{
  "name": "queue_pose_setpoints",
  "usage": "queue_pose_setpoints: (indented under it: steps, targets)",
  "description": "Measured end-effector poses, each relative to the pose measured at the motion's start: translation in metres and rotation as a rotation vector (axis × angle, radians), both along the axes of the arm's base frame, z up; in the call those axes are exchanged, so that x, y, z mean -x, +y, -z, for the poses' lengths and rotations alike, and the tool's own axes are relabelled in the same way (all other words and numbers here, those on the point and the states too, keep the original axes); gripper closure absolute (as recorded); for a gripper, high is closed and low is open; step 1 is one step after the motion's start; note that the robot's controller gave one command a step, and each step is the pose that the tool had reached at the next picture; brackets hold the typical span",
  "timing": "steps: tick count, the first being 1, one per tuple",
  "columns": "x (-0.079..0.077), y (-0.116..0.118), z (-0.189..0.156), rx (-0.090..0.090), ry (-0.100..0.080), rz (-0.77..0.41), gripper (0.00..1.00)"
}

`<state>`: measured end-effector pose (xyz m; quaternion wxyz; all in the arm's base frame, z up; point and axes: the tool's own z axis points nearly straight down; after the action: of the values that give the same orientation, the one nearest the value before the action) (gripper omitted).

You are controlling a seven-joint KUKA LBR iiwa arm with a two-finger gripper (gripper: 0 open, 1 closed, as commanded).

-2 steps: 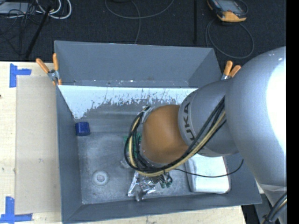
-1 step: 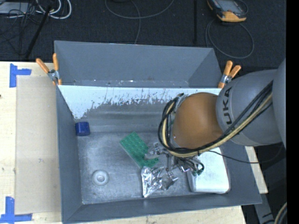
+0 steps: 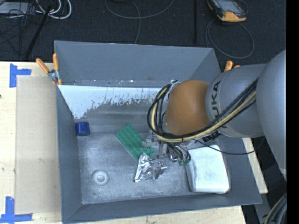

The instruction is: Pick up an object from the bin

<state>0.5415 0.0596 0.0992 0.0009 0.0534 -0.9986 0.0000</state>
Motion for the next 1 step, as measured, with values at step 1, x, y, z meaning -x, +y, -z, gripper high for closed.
queue_pose_setpoints:
  steps: [1]
  targets:
    - [-0.0483,-0.0088,0.0257,-0.002,0.005,0.195,0.0]
